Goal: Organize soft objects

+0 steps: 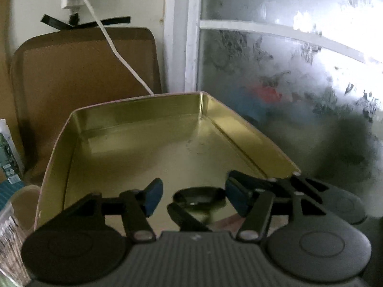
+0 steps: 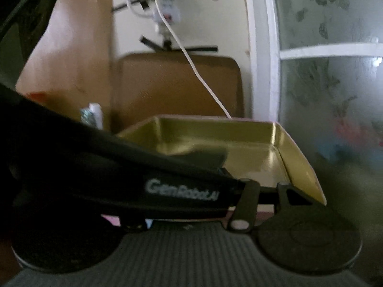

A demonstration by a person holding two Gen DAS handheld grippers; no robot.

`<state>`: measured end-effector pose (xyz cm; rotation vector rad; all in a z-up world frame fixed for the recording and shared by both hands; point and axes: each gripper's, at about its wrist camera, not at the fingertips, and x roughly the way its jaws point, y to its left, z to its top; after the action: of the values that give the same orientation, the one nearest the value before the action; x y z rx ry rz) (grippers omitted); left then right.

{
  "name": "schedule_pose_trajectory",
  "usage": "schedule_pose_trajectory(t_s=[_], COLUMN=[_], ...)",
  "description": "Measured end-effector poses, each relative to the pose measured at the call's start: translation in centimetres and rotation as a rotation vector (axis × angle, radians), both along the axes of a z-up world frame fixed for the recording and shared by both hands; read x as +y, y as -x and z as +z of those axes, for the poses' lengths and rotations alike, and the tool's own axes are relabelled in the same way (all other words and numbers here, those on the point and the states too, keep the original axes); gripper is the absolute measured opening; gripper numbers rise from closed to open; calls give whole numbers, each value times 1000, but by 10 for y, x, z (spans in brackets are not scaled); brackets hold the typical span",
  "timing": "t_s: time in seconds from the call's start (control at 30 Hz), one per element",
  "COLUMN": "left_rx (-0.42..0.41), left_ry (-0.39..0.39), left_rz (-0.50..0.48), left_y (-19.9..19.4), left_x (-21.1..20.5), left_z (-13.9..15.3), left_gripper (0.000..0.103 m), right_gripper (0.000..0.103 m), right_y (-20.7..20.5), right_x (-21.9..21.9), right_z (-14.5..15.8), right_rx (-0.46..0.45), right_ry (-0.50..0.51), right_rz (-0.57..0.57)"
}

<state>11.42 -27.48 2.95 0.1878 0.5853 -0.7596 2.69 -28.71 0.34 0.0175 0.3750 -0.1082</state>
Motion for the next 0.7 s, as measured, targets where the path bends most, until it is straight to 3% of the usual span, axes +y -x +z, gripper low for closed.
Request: schedule_pose_trajectory(t_s=[0.07,0.2,0.33,0.47,0.57,0.7], left_rx=[-31,-98,-149,-114,-95,-58], left_ry=[14,90,145,122,37,17], left_rz=[8,25,96,214,333,475], left_y=[6,28,51,72,87,100], left_x=[10,51,121,198,249,309], left_z=[4,19,22,0,-19,-33], left_gripper=[63,65,72,74,73,73], right_gripper=[75,74,74,73,63,56], right_y=[6,20,32,39,34,26], right_x=[0,13,34,56,92,142], right_z=[1,5,9,10,5,4], right_rx=[-17,-63,-99,-93,-51,-20], right_ry=[-6,10,31,-35,-9,-3], right_rz=[-15,0,25,119,237,399])
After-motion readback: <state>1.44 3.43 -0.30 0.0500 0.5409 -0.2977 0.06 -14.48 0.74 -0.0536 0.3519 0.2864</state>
